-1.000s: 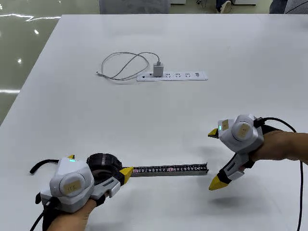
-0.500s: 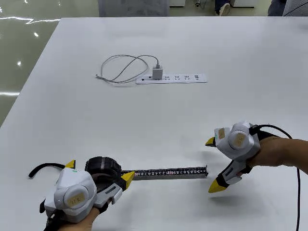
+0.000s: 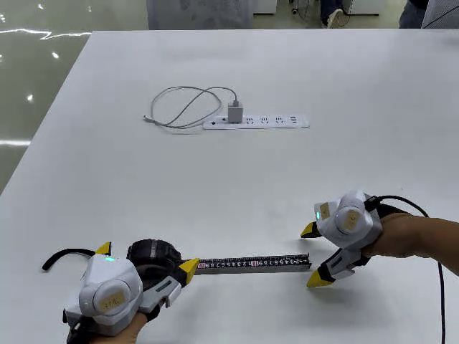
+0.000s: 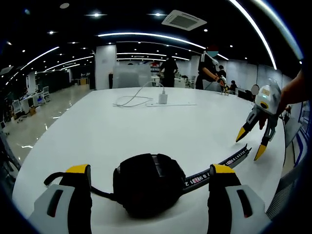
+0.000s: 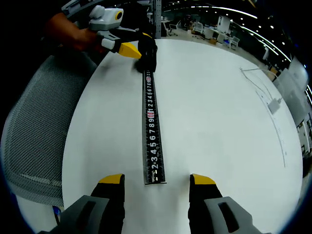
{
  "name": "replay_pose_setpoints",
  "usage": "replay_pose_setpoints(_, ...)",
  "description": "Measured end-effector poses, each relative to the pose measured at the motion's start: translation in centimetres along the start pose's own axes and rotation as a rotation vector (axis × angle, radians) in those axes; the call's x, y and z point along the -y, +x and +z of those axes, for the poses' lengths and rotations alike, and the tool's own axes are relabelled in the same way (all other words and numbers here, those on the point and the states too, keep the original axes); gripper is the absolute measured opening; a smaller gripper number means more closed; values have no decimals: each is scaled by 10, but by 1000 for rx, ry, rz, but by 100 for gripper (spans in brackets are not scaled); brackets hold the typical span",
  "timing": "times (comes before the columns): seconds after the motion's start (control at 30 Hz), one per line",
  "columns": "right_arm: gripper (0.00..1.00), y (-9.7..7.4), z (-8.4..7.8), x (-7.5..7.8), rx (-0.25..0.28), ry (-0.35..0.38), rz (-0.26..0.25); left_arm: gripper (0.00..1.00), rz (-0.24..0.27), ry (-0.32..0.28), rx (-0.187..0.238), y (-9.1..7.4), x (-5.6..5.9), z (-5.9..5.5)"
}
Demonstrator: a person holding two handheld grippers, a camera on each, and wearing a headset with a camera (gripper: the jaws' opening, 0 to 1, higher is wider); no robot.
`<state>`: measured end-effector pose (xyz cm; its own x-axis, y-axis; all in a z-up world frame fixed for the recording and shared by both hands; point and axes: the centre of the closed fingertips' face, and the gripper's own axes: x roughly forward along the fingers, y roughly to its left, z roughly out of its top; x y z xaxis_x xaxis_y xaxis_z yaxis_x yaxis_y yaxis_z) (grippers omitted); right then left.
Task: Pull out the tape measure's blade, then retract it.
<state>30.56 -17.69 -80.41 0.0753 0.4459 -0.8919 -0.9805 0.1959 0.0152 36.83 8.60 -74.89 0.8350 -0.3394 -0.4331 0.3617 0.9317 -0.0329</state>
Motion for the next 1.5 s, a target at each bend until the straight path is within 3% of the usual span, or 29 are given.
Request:
replay_pose_setpoints(0.67,16,1,1,-1,-3,-32,4,99,15,-4,3,3,-4,1)
replay_pose_setpoints(1.0,12,3,0,-1,-12,-52,-3,99,5,-21,-2,4,-1,1)
replay_pose_setpoints(1.07,12,2,-1,-2,-15,-21,-13,98,7,-22,-1,4,-1,0)
replay_pose_setpoints(1.23,11,3,0,-3,-35,-41,-21,93,9,-31,-12,6,0,-2)
replay_pose_setpoints(1.5,11,3,0,-2,-47,4,-26,79,24,-46,-54,10,-2,-8)
